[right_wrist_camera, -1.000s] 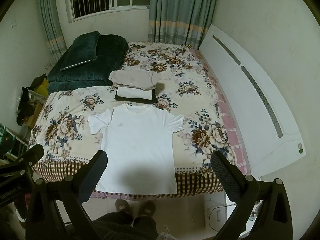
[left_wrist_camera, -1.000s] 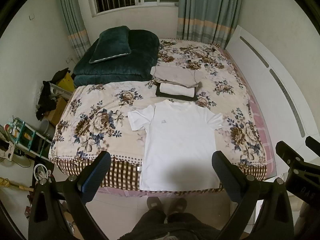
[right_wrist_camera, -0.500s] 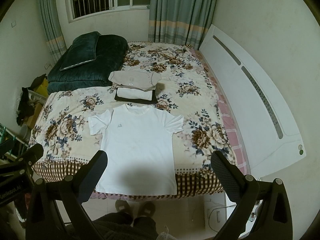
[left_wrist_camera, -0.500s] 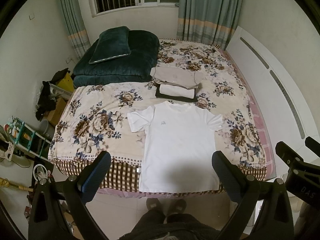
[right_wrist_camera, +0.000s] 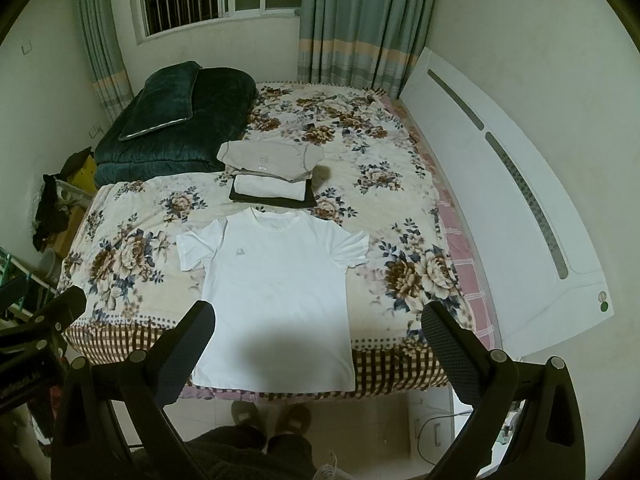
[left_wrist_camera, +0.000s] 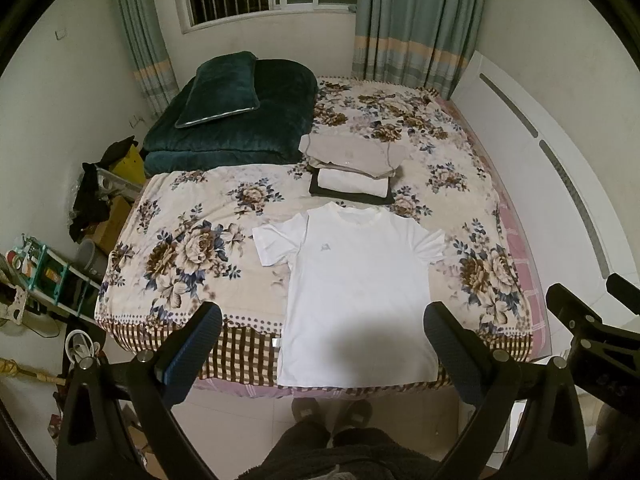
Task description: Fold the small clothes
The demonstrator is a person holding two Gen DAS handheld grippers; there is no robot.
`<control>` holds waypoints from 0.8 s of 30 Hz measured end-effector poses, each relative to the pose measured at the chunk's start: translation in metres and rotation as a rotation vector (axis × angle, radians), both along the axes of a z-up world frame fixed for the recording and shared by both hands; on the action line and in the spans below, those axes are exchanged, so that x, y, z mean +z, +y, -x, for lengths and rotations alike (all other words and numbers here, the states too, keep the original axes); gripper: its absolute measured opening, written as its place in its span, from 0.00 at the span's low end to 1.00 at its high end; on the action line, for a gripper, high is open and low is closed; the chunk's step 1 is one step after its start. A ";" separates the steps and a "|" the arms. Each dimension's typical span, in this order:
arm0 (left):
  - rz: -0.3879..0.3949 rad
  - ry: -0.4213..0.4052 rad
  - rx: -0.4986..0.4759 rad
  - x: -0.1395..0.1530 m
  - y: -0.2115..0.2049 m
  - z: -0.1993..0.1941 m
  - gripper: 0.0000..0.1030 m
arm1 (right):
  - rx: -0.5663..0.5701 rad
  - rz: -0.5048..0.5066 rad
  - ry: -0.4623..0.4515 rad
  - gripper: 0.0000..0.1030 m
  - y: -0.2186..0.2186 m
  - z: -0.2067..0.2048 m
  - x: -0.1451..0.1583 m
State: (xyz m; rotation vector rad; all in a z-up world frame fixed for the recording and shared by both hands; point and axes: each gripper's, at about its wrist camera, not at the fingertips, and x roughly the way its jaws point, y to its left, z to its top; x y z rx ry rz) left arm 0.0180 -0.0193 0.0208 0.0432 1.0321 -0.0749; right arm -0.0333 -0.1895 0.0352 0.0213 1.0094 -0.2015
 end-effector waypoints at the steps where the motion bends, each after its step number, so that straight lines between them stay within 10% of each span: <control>1: 0.001 -0.001 0.001 -0.001 0.002 0.000 1.00 | 0.000 -0.001 0.003 1.00 -0.001 -0.010 0.008; 16: -0.093 -0.060 -0.041 -0.074 0.002 -0.055 1.00 | -0.068 -0.111 0.003 1.00 -0.014 -0.046 -0.023; 24: -0.152 0.053 -0.015 -0.206 -0.018 -0.152 1.00 | -0.380 -0.249 0.097 1.00 -0.132 -0.088 -0.207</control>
